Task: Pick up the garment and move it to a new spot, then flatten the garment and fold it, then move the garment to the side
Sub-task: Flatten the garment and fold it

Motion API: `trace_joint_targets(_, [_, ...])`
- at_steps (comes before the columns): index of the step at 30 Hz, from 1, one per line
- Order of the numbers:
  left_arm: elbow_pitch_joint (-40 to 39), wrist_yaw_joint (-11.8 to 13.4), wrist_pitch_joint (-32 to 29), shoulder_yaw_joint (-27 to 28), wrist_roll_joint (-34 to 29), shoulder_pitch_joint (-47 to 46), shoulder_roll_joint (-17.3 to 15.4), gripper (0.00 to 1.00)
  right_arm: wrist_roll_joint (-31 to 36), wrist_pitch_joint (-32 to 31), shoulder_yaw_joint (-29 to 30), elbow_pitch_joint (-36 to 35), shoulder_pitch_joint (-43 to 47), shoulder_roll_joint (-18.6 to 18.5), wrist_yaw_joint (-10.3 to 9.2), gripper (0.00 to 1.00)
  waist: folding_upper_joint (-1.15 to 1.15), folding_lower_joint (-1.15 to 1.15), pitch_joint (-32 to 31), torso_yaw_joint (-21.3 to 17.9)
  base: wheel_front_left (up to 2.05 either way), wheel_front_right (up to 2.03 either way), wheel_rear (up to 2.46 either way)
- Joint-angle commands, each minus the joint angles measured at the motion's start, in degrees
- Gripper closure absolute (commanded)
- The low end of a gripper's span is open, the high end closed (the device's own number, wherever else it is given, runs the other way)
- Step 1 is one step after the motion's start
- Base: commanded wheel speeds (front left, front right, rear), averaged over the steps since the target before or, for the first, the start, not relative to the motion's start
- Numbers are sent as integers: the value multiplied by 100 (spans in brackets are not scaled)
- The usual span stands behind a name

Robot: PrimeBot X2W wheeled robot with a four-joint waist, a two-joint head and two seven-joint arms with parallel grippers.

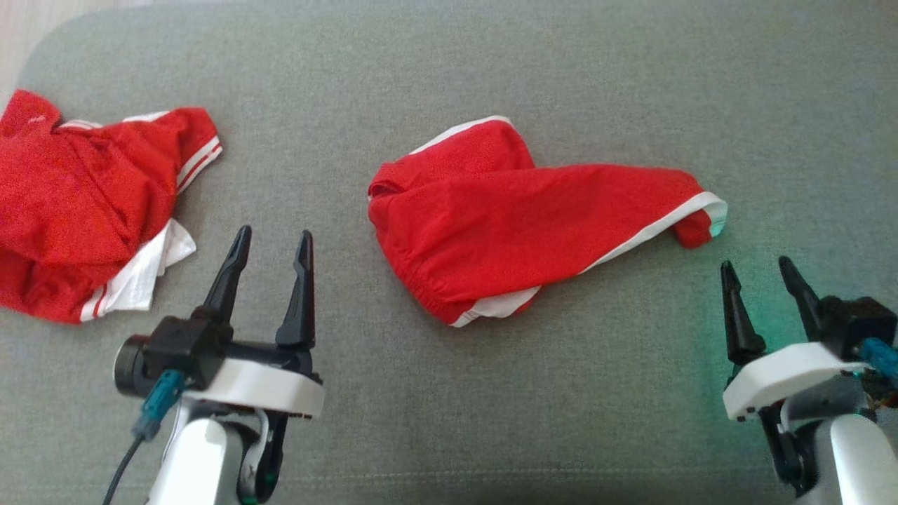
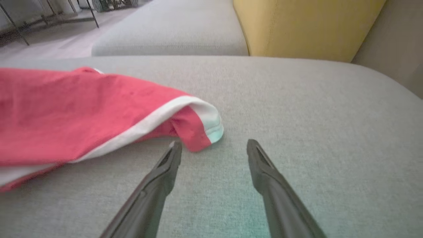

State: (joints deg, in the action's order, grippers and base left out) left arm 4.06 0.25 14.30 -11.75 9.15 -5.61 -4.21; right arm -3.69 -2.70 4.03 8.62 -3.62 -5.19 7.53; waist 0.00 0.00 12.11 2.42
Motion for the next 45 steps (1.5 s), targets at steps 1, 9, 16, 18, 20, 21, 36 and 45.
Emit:
trace_joint_targets(1, [-181,24,70,263,-46,19,-70,0,-74,85,-116,-390,-55,13,-4,0,0,0,-65,-28,0,0,0])
trace_joint_targets(9, [-242,73,70,303,-66,200,-103,0,-211,127,-257,-1037,48,133,-4,0,0,0,-300,-43,0,0,0])
trace_joint_targets(16, [-281,127,70,294,-62,447,-116,0,-265,46,-415,-1286,278,189,-4,0,0,0,-495,-52,0,0,0])
trace_joint_targets(18, [-282,136,70,288,-54,489,-118,0,-272,34,-429,-1314,322,199,-4,0,0,0,-515,-51,0,0,0])
trace_joint_targets(20, [-284,143,70,279,-47,513,-121,0,-278,22,-441,-1334,346,206,-4,0,0,0,-525,-50,0,0,0])
trace_joint_targets(21, [-283,146,70,275,-43,518,-122,0,-278,16,-444,-1343,352,209,-4,0,0,0,-526,-49,0,0,0])
trace_joint_targets(36, [-293,81,4,75,47,429,-113,0,-288,33,-498,-1414,285,226,-4,0,0,0,-478,-33,0,0,0])
trace_joint_targets(45, [152,-480,-820,-832,490,161,40,0,-294,2,-608,-1453,112,228,-4,0,0,0,-117,-132,0,0,0])
